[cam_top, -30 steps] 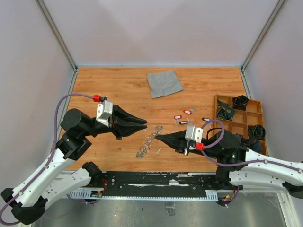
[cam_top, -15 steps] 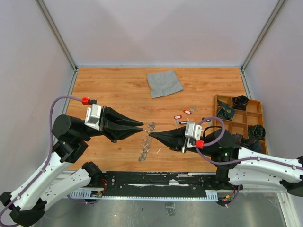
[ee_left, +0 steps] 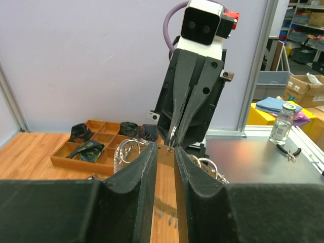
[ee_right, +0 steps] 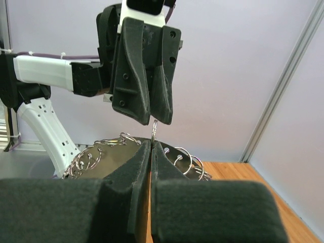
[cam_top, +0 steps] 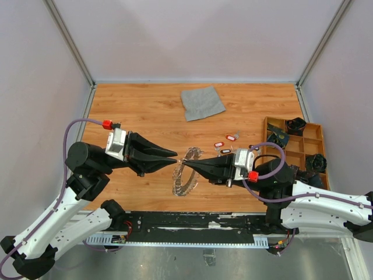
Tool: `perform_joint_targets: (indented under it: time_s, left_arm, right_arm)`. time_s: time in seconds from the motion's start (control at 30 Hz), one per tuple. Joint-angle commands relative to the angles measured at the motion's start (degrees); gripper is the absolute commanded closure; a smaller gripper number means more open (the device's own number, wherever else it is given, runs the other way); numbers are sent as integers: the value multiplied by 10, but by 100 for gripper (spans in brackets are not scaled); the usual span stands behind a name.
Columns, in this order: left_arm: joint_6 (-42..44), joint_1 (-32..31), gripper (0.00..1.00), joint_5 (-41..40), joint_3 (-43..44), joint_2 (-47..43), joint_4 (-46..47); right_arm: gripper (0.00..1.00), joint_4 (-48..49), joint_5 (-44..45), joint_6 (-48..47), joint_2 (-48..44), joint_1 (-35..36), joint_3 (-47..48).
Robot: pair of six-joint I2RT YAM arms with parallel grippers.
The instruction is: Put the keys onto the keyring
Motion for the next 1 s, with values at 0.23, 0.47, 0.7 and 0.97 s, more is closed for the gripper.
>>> perform_joint_targets:
  time_s: [0.23,0.47,0.7,0.97]
  left_arm:
    - [-32,0,74,11,-10,6,47]
    - [-37,-5,74,9,-12,13,57]
    - [-38,-7,74,11,-18,17,60]
    - [-41,-12,78,16,-16,20,68]
  right_arm:
    - [100,64,-13,13,6,-7,30]
    - [100,66,-14,15,13,-7,32]
    - [100,71,-18,17,17,-6,34]
    - [100,68,-15,17,24,-6,35]
